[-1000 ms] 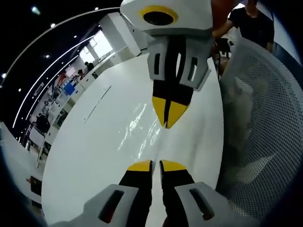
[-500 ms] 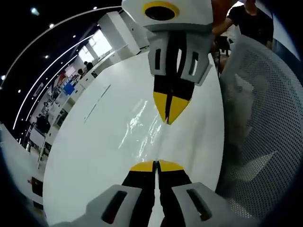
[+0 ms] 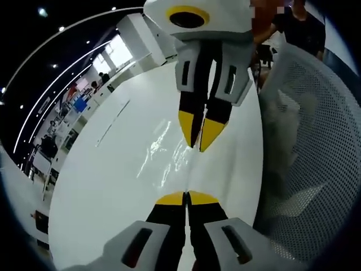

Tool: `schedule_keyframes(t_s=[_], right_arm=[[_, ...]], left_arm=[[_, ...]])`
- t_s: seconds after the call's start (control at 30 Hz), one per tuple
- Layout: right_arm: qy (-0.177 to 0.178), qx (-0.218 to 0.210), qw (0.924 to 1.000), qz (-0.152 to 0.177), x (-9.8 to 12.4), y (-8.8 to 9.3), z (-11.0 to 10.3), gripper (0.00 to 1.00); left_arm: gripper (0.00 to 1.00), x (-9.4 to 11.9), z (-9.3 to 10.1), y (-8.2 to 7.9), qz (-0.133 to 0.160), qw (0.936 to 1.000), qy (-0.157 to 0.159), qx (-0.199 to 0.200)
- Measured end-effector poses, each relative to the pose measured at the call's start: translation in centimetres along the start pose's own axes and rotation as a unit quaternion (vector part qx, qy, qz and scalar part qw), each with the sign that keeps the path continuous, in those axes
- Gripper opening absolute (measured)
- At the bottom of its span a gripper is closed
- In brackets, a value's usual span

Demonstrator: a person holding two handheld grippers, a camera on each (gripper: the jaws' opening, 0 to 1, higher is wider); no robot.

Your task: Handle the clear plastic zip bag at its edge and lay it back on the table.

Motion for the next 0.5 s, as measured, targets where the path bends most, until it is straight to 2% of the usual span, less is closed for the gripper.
schedule_keyframes(t_s=[0.23,0.5], right_arm=[[0.004,-0.011,0.9999,0.005,0.32,0.17,0.04,0.13],[0.006,0.002,0.9998,0.021,0.83,-0.41,0.06,0.2]], left_arm=[[0.0,-0.03,0.06,-0.52,0.002,1.0,0.0,-0.002],[0.0,-0.13,0.26,-0.58,0.0,1.0,0.001,-0.007]])
Point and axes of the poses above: the point that each gripper's makers call its tool centre point, and the gripper's own axes: x roughly backward along the fingers, z roughly to its right, y roughly out of its underside, the point moved 3 cm from there along x, roughly backward along the fingers, and after that the axes turned 10 degrees about y, right-handed, at the moved point
